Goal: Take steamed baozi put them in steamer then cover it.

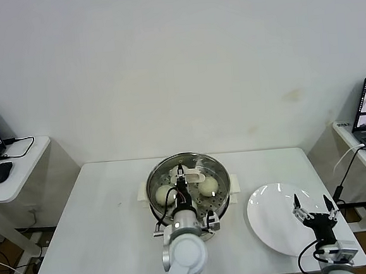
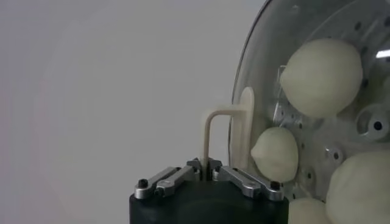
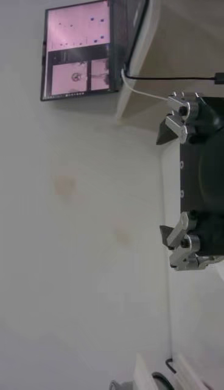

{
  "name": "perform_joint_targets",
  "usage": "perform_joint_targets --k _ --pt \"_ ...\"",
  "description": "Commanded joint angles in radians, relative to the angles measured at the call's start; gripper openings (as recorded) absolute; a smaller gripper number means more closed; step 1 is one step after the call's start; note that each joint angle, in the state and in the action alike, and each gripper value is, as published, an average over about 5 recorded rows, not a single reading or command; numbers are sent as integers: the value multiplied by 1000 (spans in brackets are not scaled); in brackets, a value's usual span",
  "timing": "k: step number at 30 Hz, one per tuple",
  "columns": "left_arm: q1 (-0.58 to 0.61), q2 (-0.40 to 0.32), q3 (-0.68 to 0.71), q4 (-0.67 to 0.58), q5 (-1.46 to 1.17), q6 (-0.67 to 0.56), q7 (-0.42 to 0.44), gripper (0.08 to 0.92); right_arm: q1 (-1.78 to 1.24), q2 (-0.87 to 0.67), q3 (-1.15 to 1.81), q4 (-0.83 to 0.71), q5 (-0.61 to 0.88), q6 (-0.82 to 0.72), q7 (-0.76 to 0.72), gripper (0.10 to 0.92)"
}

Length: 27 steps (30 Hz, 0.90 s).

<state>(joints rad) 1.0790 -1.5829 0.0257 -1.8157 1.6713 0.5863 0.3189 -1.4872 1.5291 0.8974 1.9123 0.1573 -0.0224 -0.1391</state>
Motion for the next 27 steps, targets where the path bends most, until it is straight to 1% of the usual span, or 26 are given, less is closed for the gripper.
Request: perform_joint_targets --k 1,18,21,24,25,27 --pt "12 11 13 -62 -7 -4 28 279 0 1 0 -1 0 0 -1 823" --pt "66 82 32 -272 -72 -3 56 766 2 3 -3 -6 -7 -3 -2 823" --pt "83 101 26 -320 -94 0 59 812 -1 0 -11 -5 -4 -5 -2 823" --pt "106 128 4 -390 -151 5 57 821 -7 -6 -23 -3 8 -12 1 823" --pt "115 140 -9 -414 -190 6 49 822 -10 -10 -29 -2 15 -15 5 823" --pt "134 169 -55 -455 -309 -5 2 823 -18 -23 -45 0 32 -22 15 823"
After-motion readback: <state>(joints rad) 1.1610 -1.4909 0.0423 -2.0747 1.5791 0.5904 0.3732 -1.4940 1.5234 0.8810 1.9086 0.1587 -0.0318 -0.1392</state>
